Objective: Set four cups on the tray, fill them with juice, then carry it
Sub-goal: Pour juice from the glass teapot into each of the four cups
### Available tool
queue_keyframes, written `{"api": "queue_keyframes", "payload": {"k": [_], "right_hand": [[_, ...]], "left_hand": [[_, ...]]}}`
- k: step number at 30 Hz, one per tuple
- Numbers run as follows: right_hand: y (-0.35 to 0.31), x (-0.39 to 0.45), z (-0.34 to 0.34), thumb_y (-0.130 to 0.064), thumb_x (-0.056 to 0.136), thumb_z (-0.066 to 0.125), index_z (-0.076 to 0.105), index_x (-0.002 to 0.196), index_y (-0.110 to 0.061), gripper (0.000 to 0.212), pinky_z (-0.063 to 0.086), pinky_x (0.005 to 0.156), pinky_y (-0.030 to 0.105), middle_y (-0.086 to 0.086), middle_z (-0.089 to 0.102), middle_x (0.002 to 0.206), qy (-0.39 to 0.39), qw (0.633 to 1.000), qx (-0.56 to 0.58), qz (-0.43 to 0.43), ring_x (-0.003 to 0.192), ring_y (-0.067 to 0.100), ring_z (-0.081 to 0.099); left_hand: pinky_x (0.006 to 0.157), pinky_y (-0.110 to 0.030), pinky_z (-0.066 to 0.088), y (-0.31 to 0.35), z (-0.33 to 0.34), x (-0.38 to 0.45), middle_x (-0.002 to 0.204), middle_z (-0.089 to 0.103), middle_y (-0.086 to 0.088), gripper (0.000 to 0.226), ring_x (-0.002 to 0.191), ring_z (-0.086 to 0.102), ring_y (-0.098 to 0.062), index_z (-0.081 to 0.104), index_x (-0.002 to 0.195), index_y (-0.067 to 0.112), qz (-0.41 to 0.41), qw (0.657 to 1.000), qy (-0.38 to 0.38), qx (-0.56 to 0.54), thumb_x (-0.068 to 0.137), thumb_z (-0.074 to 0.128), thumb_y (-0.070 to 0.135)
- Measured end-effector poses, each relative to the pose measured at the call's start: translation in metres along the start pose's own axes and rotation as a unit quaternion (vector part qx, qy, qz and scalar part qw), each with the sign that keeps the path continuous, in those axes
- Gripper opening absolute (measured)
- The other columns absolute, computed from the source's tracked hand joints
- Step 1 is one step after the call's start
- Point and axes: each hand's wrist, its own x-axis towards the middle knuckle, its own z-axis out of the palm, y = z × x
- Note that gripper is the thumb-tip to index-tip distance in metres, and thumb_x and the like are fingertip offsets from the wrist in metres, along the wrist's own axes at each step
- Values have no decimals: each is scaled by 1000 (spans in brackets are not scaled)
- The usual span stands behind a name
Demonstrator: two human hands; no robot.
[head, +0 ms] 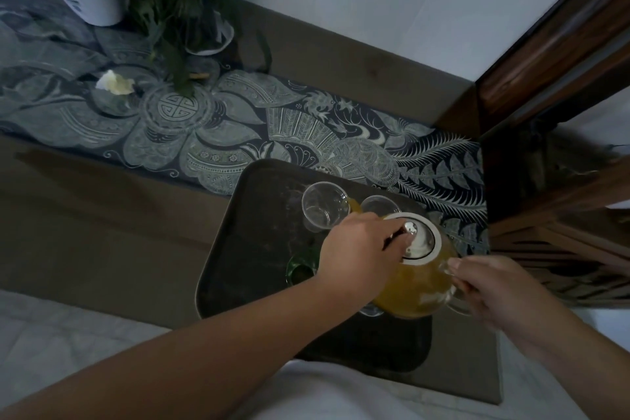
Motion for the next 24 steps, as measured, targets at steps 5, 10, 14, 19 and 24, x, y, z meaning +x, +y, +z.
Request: {"api": "queue_keyframes", "payload": {"k": [5,10,14,19,24], "right_hand": [[-4,1,0,-23,95,51,43,51,-18,46,12,45,20,0,20,44,-6,1000,-11,3,37,11,17],[-8,1,-1,-24,96,50,44,54,-16,42,9,48,25,1,21,46,-12,1000,-19,7,37,12,18],[-8,1,-3,-22,96,50,45,58,-13,40,10,47,22,0,22,43,-3,1000,-23,7,36,11,17],[-8,1,-5,-26,96,51,47,58,-14,40,9,48,23,0,24,44,-9,999,-31,20,38,12,18],[-9,-1,-5,-27,96,51,47,57,-15,41,8,51,31,1,24,45,-8,999,-42,24,39,13,19]], "left_hand": [[58,-33,43,-3,0,3,70,55,-1,21,75,51,-19,73,93,23,-8,1000,-11,-7,96,57,37],[54,-29,35,-3,-1,5,68,51,2,20,74,49,-18,71,88,24,-13,1000,-14,-11,95,58,38],[51,-27,31,-4,-1,8,66,49,3,22,72,48,-17,68,84,21,-4,1000,-13,-9,95,58,37],[51,-27,32,-5,2,9,65,46,4,24,70,46,-16,65,79,21,2,1000,-15,-12,95,59,37],[54,-29,37,-6,4,8,68,48,4,25,72,47,-16,69,84,21,0,1000,-26,-11,96,57,39]]}}
